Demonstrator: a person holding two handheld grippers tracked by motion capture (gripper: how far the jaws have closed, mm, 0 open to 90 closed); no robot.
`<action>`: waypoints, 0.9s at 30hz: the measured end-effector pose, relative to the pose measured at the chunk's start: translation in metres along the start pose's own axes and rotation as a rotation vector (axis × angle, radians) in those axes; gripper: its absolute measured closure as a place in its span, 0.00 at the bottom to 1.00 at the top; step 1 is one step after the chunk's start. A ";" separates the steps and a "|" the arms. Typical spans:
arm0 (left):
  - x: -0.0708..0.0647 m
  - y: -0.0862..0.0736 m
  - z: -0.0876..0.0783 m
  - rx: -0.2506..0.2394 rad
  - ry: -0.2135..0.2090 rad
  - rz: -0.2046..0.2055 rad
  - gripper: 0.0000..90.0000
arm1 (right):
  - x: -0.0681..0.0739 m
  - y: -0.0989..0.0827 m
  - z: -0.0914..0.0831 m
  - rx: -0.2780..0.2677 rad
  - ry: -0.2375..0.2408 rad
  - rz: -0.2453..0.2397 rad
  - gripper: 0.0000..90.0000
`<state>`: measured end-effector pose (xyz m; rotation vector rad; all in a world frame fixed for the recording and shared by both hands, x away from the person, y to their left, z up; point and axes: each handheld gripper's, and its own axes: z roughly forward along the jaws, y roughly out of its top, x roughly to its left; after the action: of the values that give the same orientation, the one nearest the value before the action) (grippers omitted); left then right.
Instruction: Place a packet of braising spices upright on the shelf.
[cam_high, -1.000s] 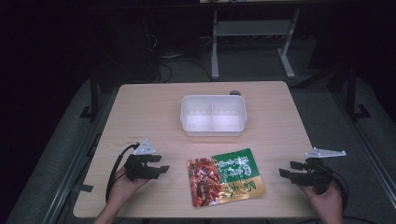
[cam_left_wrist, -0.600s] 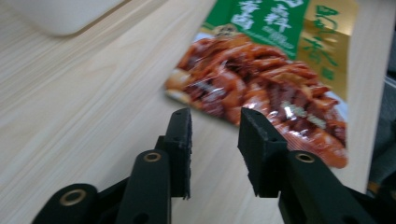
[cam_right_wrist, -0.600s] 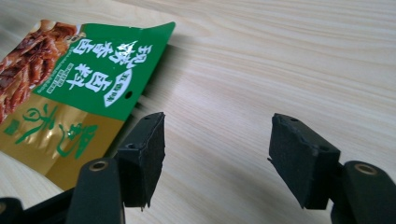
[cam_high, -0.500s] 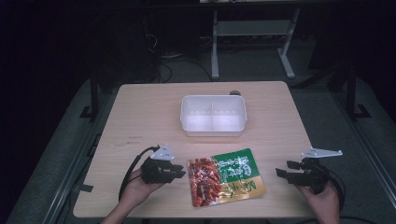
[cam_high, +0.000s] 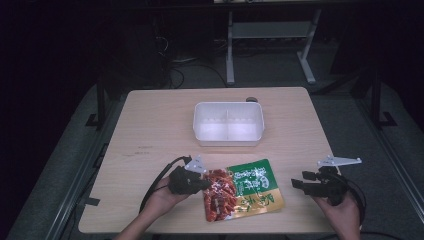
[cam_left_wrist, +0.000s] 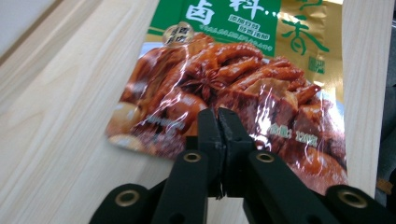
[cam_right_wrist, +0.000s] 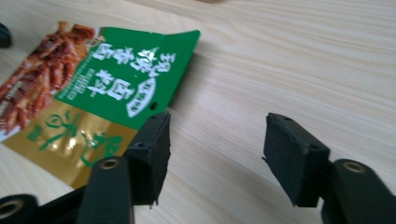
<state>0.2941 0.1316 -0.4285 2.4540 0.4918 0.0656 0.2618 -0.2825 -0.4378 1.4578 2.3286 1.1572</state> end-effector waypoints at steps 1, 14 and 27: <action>-0.001 0.001 0.004 0.011 0.000 0.003 0.99 | 0.004 0.005 0.001 0.009 0.015 0.000 0.49; -0.003 -0.001 0.020 0.069 -0.006 0.029 1.00 | 0.023 0.040 0.018 0.079 0.067 -0.034 0.73; -0.007 -0.001 0.022 0.075 0.015 0.066 1.00 | 0.026 0.030 0.049 0.178 0.135 0.039 0.60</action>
<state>0.2907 0.1169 -0.4465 2.5445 0.4275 0.0950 0.2945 -0.2285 -0.4445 1.5321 2.5649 1.1151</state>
